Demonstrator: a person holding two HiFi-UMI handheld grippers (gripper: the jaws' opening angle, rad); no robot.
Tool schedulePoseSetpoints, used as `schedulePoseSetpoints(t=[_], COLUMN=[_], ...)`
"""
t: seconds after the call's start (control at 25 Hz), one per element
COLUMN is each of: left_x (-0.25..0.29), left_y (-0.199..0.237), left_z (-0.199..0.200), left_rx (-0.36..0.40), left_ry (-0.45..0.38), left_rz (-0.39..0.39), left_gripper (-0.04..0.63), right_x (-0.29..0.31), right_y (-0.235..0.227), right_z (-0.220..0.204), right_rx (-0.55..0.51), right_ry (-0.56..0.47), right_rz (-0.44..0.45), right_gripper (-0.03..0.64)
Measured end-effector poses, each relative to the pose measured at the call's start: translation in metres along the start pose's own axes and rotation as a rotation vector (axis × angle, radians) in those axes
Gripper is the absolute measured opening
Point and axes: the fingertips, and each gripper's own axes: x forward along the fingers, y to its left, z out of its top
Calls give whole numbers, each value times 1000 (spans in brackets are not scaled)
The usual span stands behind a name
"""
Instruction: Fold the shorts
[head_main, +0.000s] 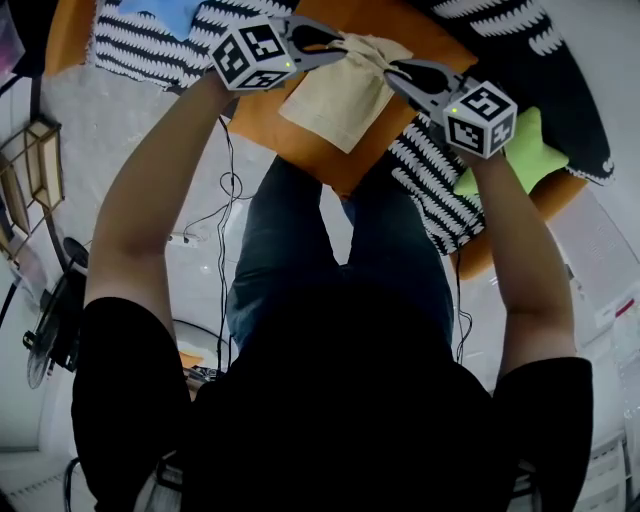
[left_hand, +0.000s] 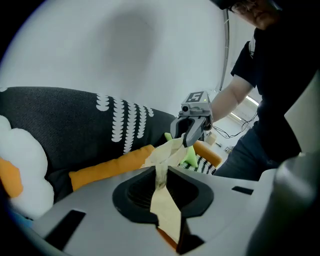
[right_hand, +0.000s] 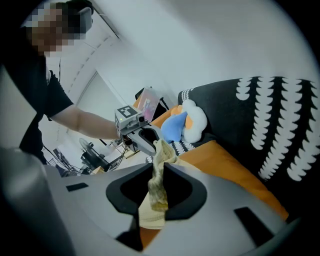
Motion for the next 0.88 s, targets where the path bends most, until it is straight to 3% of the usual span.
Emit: schedulePoseSetpoints(t=[0.4,0.88], left_x=[-15,-19], left_y=[-38,-69], left_z=[-53,-116], left_rx=[3,-25], left_ry=[49,128], left_rz=[15,17], left_gripper=[75,77], right_x=[31,65], right_y=[48,81], right_z=[-43,-96], right_rx=[-28,-82], right_ry=[84,192], right_rz=[51,42], right_gripper=[69,71])
